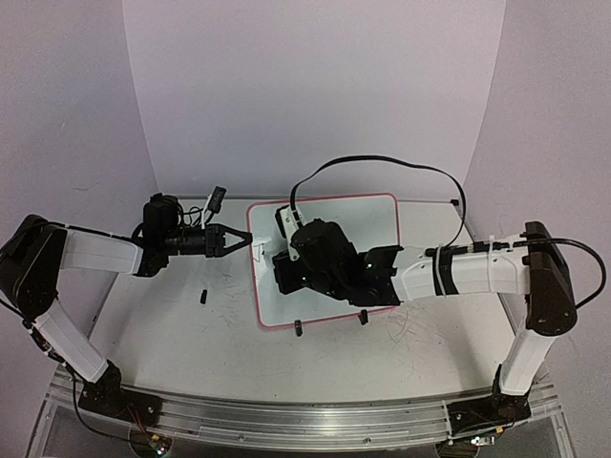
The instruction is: Write a sentence on the whiteboard
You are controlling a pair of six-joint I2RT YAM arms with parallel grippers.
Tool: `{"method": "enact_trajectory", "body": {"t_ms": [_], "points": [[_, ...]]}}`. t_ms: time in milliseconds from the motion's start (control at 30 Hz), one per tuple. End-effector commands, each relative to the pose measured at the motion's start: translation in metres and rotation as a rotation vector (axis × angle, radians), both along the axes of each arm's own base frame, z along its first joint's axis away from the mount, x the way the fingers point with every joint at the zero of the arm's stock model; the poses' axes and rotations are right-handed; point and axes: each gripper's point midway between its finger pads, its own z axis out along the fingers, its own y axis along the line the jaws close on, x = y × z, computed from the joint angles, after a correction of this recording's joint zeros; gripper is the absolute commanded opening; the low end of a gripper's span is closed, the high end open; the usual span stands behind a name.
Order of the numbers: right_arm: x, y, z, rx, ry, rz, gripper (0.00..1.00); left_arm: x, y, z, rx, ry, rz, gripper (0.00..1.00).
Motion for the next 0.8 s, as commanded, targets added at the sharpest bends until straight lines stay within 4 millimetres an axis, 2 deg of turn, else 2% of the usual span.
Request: {"method": "enact_trajectory", "body": {"t_ms": [0, 767], "points": [[0.0001, -0.0057, 0.0008, -0.001, 0.006, -0.018, 0.00, -0.0041, -0.0025, 0.0397, -0.058, -0.101, -0.031, 0.00], [-0.0042, -0.0113, -0.0091, -0.017, 0.035, -0.017, 0.00, -0.0038, -0.0027, 0.0390, -0.058, -0.098, -0.032, 0.00]]}}
